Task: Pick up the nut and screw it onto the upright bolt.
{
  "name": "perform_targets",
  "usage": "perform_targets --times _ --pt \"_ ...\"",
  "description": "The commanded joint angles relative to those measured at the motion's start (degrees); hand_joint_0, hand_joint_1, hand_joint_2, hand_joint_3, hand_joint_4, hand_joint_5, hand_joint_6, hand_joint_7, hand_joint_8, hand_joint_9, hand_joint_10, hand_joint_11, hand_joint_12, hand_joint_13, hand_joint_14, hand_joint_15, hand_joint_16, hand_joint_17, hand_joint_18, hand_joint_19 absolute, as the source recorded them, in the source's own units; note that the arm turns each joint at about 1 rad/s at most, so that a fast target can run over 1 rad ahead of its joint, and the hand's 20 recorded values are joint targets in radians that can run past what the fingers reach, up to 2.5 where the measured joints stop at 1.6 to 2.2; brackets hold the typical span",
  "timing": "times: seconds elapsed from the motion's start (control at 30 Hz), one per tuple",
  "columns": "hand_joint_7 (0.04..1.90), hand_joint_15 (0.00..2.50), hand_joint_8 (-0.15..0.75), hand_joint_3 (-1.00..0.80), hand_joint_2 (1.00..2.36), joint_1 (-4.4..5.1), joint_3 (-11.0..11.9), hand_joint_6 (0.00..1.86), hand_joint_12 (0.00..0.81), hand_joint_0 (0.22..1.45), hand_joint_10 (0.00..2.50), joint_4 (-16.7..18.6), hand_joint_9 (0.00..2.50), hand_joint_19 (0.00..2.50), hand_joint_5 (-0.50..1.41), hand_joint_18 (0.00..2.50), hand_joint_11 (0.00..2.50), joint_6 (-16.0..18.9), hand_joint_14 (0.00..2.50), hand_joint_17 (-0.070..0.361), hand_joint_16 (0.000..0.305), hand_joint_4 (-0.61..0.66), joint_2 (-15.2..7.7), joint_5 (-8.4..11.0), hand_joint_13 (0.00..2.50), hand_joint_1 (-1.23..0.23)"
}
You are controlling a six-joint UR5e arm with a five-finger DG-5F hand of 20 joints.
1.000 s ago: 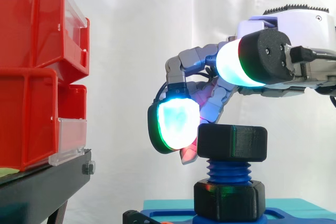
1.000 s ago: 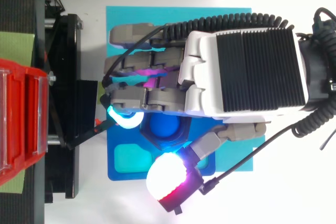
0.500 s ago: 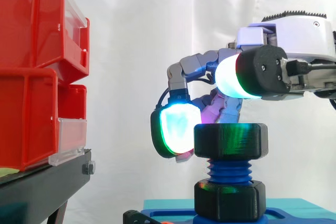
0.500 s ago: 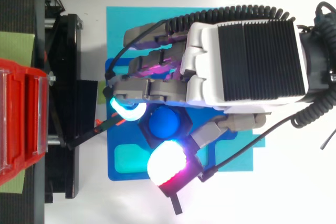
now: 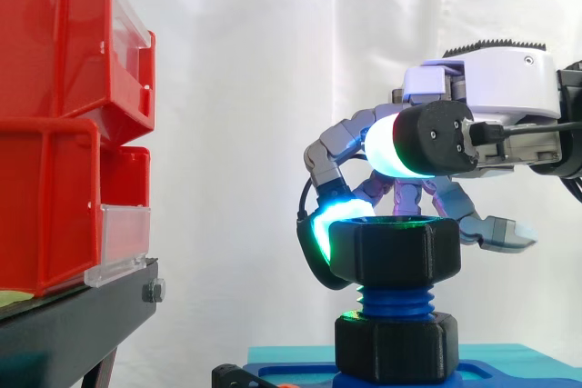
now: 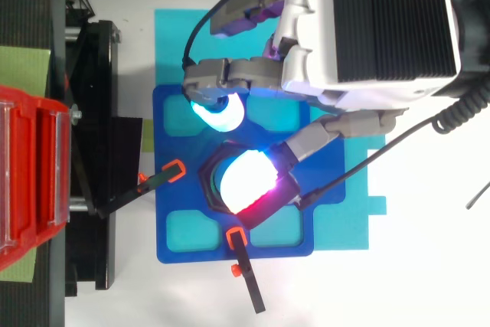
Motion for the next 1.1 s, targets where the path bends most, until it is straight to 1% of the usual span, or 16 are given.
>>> perform_targets --times 0.0,0.1,0.17,0.2,0.27,0.3,0.33,0.4,0.5,0.6,0.63,0.67,0.73,0.8,0.9,1.07 --pt "1.31 0.22 0.201 -0.50 1.00 -0.35 0.00 0.57 0.145 0.55 0.03 0.10 2.15 0.05 0.08 0.87 0.94 0.00 0.01 0.001 0.001 0.09 0.02 -0.46 1.53 -0.27" --pt "1.34 0.21 0.208 -0.50 1.00 -0.52 0.00 0.57 0.148 0.55 0.03 0.54 2.16 0.06 0.08 0.87 0.96 0.00 0.01 0.004 0.002 0.09 0.02 -0.46 1.51 -0.27" --pt "1.43 0.17 0.246 -0.50 1.00 -0.52 0.00 0.50 0.168 0.55 0.03 0.81 1.99 0.06 0.08 0.83 0.82 0.00 0.01 0.010 0.005 0.12 0.02 -0.46 1.40 -0.24" --pt "1.40 0.17 0.248 -0.50 1.00 -0.52 0.00 0.50 0.171 0.55 0.03 1.16 1.95 0.05 0.07 0.80 0.79 0.00 0.01 0.013 0.006 0.13 0.02 -0.46 1.38 -0.24" --pt "1.25 0.16 0.279 -0.50 1.00 -0.52 0.00 0.51 0.202 0.54 0.02 2.21 1.71 0.10 0.01 0.74 0.64 0.09 0.01 0.034 0.015 0.18 0.02 -0.73 1.25 -0.21" --pt "1.24 0.16 0.282 -0.50 1.00 -0.44 0.00 0.50 0.207 0.54 0.02 2.48 1.69 0.10 0.01 0.75 0.62 0.09 0.01 0.037 0.017 0.18 0.02 -0.82 1.23 -0.21" --pt "1.19 0.16 0.278 -0.50 1.00 -0.26 0.00 0.51 0.215 0.54 0.02 2.83 1.60 0.14 -0.02 0.75 0.61 0.09 0.01 0.051 0.023 0.19 0.02 -0.90 1.20 -0.20" --pt "1.08 0.17 0.286 -0.50 1.00 -0.08 0.00 0.50 0.228 0.53 0.02 4.24 1.48 0.15 -0.05 0.76 0.56 0.09 0.01 0.058 0.026 0.23 0.02 -1.17 1.16 -0.20" --pt "0.95 0.12 0.282 -0.50 1.00 0.18 0.00 0.50 0.261 0.52 0.02 5.11 1.27 0.15 -0.10 0.75 0.43 0.09 0.00 0.068 0.030 0.25 0.02 -1.25 1.00 -0.20" --pt "0.76 0.00 0.269 -0.50 1.00 0.88 0.00 0.50 0.289 0.50 0.01 5.38 0.98 0.07 -0.14 0.54 0.11 0.00 0.00 0.074 0.033 0.22 0.02 -0.82 0.76 -0.21" --pt "0.70 0.00 0.258 -0.50 1.00 1.23 0.00 0.50 0.297 0.49 0.00 5.38 0.85 0.00 -0.15 0.36 0.00 0.00 0.00 0.077 0.034 0.20 0.02 -0.82 0.62 -0.20" --pt "0.64 0.00 0.239 -0.50 1.00 1.59 0.00 0.50 0.316 0.48 0.00 5.38 0.67 0.00 -0.16 0.13 0.00 0.09 0.00 0.081 0.036 0.20 -0.06 -0.82 0.44 -0.18" --pt "0.61 0.00 0.232 -0.50 1.00 2.11 0.00 0.50 0.330 0.47 0.00 5.29 0.55 0.00 -0.17 0.00 0.00 0.09 0.00 0.085 0.038 0.21 -0.06 -0.73 0.31 -0.15" --pt "0.59 0.00 0.235 -0.50 1.00 2.64 0.00 0.50 0.339 0.46 0.00 4.76 0.53 0.00 -0.18 0.00 0.00 0.09 0.00 0.091 0.040 0.22 -0.06 -0.46 0.23 -0.13" --pt "0.59 0.00 0.235 -0.50 1.00 3.43 0.00 0.50 0.339 0.46 0.00 3.44 0.48 0.00 -0.18 0.00 0.00 0.79 0.00 0.091 0.040 0.22 -0.06 0.15 0.19 -0.12" --pt "0.60 0.00 0.235 -0.50 1.00 3.87 0.00 0.50 0.338 0.46 0.00 1.86 0.47 0.00 -0.17 0.00 0.00 3.25 0.00 0.090 0.040 0.23 0.02 0.77 0.18 -0.12"
